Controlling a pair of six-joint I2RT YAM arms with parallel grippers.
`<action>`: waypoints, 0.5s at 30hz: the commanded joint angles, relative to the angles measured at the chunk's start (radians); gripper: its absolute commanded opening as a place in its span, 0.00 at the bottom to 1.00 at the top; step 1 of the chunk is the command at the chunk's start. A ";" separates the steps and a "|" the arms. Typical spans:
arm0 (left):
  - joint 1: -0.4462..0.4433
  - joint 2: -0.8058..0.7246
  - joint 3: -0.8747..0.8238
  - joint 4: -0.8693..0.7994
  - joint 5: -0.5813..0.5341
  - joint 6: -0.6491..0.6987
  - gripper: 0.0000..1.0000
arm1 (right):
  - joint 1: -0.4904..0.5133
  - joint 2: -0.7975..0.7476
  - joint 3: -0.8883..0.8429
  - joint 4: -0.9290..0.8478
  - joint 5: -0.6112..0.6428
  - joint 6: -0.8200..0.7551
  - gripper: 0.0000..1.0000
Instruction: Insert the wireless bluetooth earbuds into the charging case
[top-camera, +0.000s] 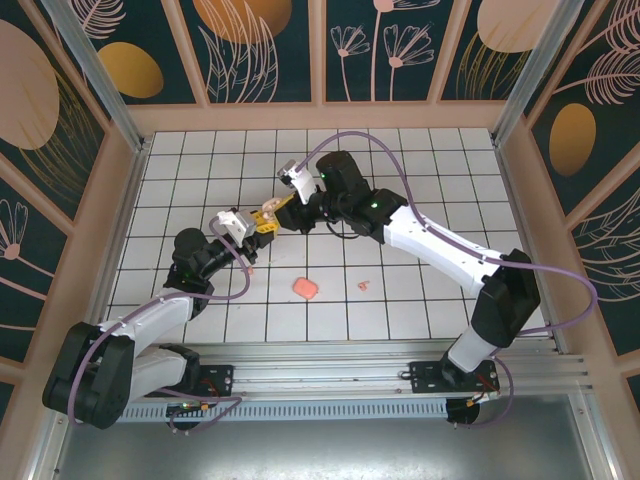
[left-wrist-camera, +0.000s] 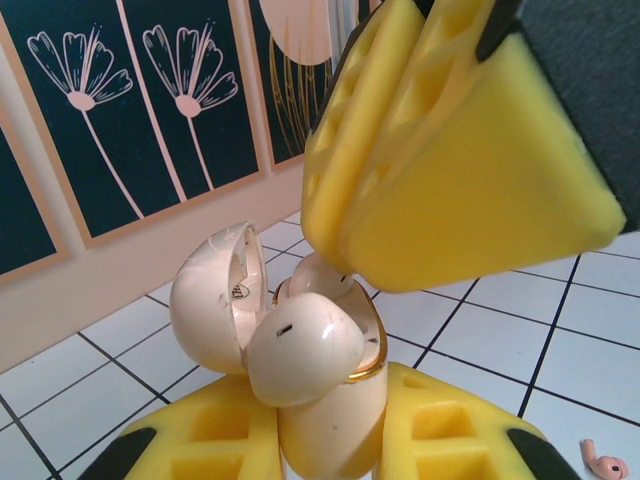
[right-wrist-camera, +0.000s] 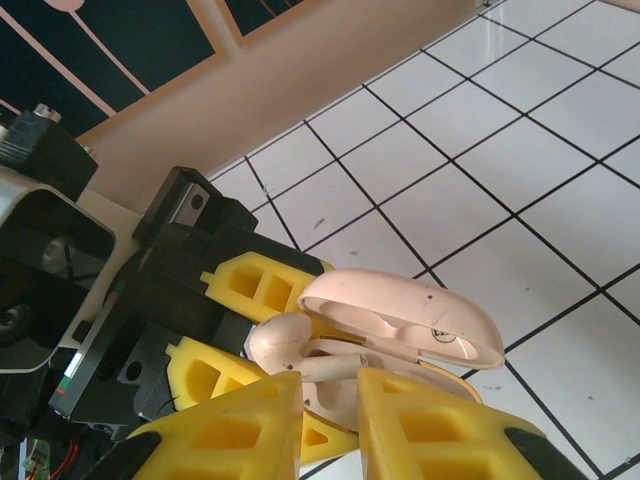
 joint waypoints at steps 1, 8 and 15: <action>-0.006 -0.007 0.029 0.005 0.003 -0.005 0.02 | -0.016 -0.061 -0.029 0.054 -0.026 -0.003 0.26; -0.006 -0.004 0.032 -0.003 0.017 -0.006 0.02 | -0.037 -0.140 -0.114 0.138 -0.040 -0.096 0.33; -0.007 -0.006 0.034 -0.007 0.020 -0.005 0.02 | -0.046 -0.206 -0.180 0.220 -0.051 -0.273 0.35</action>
